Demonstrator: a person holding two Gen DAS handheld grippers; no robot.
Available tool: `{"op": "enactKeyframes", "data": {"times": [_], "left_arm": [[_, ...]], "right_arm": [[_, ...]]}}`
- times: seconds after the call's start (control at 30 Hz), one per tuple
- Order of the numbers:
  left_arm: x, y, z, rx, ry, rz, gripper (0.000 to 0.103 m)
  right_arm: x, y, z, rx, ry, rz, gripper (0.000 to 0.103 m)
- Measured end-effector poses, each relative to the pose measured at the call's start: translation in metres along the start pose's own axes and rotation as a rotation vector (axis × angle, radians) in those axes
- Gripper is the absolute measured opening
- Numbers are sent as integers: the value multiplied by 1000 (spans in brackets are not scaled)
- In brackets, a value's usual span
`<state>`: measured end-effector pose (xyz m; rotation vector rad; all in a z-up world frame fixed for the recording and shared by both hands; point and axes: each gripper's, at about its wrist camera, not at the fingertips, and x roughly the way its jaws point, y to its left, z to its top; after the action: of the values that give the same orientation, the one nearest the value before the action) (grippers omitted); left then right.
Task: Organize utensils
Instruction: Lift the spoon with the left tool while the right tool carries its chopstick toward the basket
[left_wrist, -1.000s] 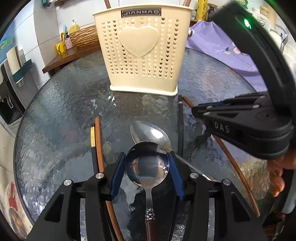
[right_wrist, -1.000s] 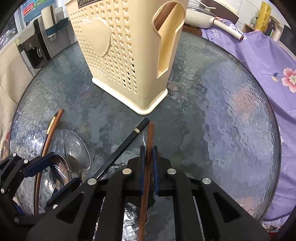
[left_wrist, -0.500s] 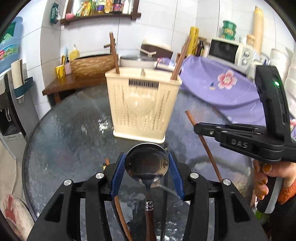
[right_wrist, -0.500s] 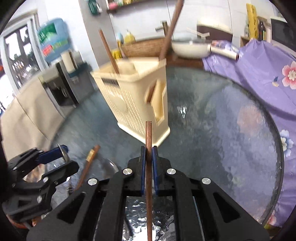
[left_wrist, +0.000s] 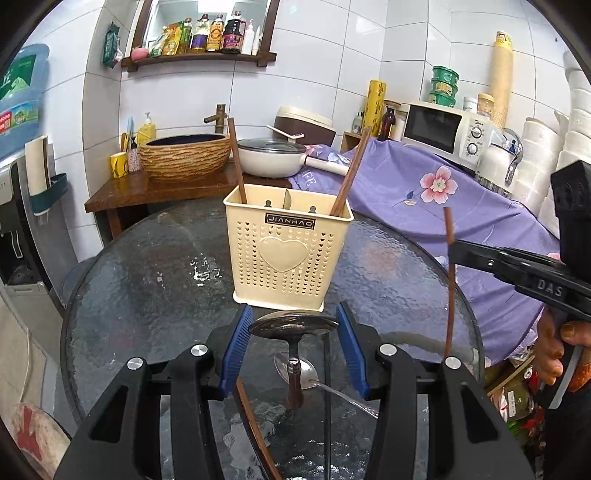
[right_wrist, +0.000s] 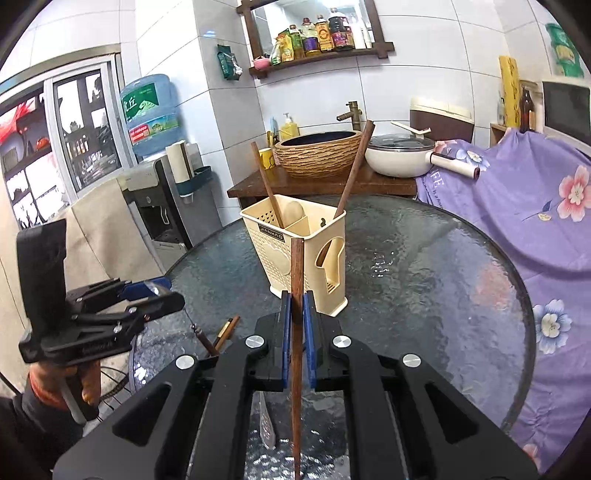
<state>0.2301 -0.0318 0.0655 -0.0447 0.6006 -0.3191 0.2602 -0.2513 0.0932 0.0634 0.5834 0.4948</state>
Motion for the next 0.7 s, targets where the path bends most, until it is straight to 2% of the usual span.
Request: {"op": "enactKeyframes", "data": {"times": [0.4,0.7], "left_arm": [[-4,5,3,-16,-4,-10,46],[-6,8,16,-22,-8,-30,46]], "right_arm": [[-13,7,6,-17,-26,4,7],[-28,17,24,-42,-79,-2,7]]}}
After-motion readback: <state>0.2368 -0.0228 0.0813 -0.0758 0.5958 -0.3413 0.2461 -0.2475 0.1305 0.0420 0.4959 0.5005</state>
